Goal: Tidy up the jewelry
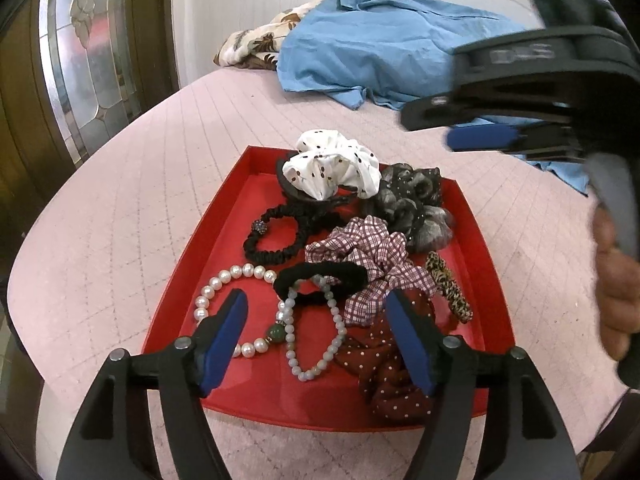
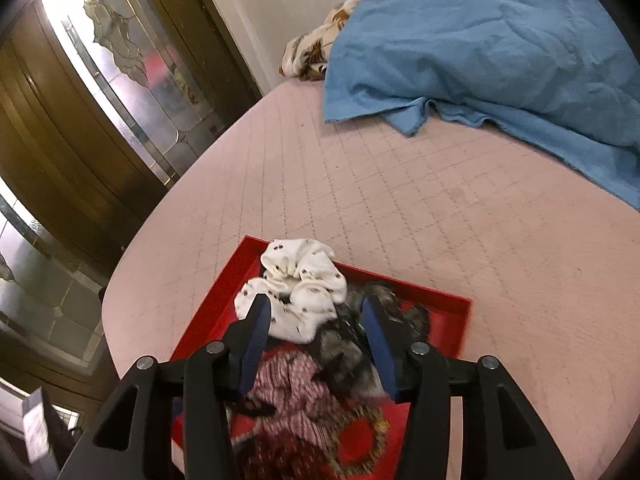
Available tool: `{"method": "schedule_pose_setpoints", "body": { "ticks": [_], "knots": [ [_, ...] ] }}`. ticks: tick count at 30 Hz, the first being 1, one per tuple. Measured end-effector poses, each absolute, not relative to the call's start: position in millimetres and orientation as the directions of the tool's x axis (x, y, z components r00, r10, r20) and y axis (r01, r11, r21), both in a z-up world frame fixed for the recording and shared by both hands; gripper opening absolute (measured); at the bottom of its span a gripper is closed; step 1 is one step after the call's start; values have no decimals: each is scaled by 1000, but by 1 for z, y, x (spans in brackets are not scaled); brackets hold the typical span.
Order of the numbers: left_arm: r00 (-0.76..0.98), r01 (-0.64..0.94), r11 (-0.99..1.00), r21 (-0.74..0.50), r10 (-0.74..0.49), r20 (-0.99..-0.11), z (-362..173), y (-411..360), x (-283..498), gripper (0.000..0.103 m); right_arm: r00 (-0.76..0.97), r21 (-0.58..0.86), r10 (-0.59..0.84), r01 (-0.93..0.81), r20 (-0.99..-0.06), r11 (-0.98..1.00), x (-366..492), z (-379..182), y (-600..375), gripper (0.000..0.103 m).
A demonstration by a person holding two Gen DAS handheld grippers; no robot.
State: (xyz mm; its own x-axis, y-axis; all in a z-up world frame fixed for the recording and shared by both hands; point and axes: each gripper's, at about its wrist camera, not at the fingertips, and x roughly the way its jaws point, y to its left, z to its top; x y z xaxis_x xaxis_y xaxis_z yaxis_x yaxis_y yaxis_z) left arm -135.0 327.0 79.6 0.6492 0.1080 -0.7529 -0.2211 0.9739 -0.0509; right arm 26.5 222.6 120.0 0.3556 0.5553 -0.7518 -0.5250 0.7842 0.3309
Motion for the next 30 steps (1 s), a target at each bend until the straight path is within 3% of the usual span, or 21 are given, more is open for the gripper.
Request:
{"method": "schedule_pose_setpoints", "body": {
  "ticks": [6, 10, 13, 17, 23, 30],
  "knots": [
    [665, -219, 976, 1, 150, -732, 82, 317, -140, 77, 406, 311, 539, -504, -738, 806, 0, 127, 175, 62],
    [689, -259, 962, 83, 244, -683, 88, 307, -146, 77, 442, 284, 514, -487, -736, 826, -25, 122, 141, 65],
    [714, -330, 935, 132, 339, -612, 97, 304, -154, 80, 475, 257, 485, -467, -735, 846, -47, 115, 118, 65],
    [749, -450, 869, 208, 494, -442, 118, 295, -179, 94, 535, 197, 441, -452, -721, 870, -78, 111, 97, 65],
    [786, -498, 854, 151, 518, -337, 155, 281, -226, 103, 628, 82, 375, -444, -681, 892, -124, 115, 76, 69],
    [777, -583, 810, 59, 577, -251, 198, 265, -280, 103, 669, 122, 391, -413, -632, 903, -159, 126, 44, 73]
  ]
}}
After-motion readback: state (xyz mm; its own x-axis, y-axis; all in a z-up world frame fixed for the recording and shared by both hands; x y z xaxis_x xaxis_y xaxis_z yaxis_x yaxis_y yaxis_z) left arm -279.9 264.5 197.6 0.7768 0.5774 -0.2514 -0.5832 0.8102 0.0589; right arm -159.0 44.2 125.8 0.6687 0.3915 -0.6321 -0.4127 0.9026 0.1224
